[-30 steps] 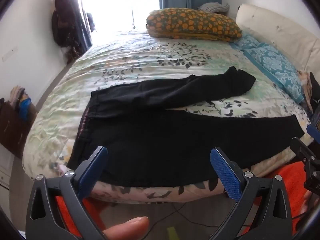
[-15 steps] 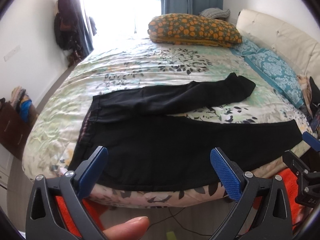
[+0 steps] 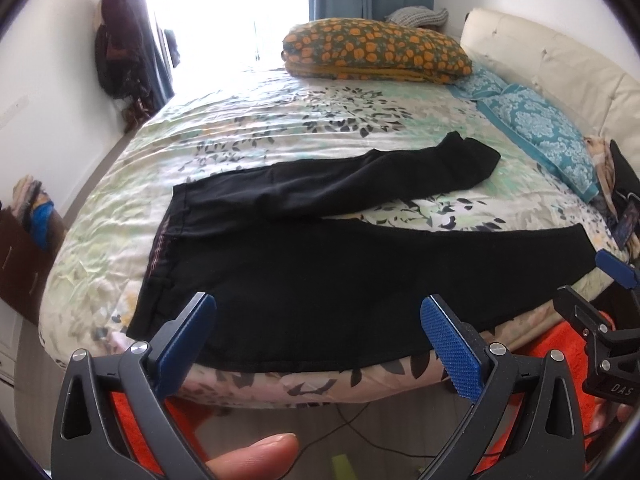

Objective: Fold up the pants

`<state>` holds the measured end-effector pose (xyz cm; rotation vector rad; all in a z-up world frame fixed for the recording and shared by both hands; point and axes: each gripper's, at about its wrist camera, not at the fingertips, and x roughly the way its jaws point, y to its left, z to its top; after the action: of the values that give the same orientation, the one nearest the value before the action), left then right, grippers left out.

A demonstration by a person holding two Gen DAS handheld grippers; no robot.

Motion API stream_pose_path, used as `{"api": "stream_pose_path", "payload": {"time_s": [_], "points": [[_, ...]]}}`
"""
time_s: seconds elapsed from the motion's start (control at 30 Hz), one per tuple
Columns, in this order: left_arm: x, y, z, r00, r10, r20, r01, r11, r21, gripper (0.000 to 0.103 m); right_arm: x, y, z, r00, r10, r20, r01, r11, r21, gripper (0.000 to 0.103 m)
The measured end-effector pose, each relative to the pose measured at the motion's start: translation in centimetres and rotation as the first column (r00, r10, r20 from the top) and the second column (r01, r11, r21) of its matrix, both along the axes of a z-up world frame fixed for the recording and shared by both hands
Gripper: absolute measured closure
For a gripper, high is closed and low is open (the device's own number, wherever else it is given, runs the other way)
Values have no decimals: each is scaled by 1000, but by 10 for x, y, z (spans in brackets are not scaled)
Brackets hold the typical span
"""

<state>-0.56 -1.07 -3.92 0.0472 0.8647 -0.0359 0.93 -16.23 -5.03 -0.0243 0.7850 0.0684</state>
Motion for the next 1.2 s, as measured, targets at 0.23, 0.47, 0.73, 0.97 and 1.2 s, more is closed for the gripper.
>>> {"api": "stream_pose_path", "payload": {"time_s": [0.23,0.47,0.73,0.97,1.2], "points": [[5,3,-5,1000,9,-7,-9,1000,-1,1,5,-3,-8,1000,14,-8,-14,1000,-1,0],[22,1,-19,999,22,-24,-22,1000,-12,1,69,-65,-22,1000,-11,15,11,1000,-26,0],[60,-10,-45,994,58,-92,-57,998,19,1,259,-252,-97,946,-299,-128,323,908,267,1],[84,-10,-68,985,102,-140,-90,992,84,1,399,-371,-179,844,-427,-325,529,763,372,22],[103,-15,-88,973,118,-197,-96,988,118,1,458,-377,-211,832,-441,-337,531,808,254,33]]}}
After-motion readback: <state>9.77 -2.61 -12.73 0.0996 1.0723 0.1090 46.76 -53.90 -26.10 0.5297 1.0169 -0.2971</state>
